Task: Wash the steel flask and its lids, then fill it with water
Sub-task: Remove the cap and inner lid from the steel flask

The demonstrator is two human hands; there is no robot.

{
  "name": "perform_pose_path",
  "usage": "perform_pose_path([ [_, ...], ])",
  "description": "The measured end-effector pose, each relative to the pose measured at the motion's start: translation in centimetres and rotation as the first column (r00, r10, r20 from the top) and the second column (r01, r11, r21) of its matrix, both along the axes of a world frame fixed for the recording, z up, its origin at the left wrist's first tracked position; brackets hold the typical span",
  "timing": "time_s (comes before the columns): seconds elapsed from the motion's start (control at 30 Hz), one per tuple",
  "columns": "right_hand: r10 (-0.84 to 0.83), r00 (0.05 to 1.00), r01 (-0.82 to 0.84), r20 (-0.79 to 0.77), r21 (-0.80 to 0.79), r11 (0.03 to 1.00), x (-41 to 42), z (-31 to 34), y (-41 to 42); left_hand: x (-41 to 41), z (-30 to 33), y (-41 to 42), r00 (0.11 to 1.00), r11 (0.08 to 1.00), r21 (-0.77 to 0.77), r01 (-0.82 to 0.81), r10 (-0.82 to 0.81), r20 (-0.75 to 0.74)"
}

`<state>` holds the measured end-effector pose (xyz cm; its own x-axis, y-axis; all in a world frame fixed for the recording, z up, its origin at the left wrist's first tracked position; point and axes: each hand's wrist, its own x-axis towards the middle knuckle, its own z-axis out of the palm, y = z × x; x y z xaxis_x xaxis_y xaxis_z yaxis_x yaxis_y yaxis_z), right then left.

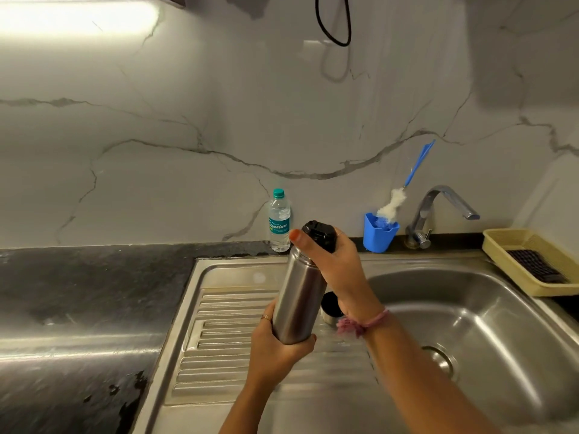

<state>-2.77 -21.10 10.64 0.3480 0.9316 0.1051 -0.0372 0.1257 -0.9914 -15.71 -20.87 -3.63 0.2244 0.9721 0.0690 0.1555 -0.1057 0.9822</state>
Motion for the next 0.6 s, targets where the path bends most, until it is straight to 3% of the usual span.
perform_pose_path([
  [0.1, -0.041, 0.999, 0.041, -0.004, 0.010, 0.999, 0.4, 0.3, 0.3, 0.1, 0.6, -0.4, 1.000, 1.000, 0.004, 0.018, -0.018, -0.005],
  [0.6, 0.154, 0.988, -0.150, -0.023, 0.119, 0.981, 2.7, 2.2, 0.8, 0.9, 3.8, -1.9, 0.995, 0.993, -0.056, 0.104, -0.103, 0.013],
])
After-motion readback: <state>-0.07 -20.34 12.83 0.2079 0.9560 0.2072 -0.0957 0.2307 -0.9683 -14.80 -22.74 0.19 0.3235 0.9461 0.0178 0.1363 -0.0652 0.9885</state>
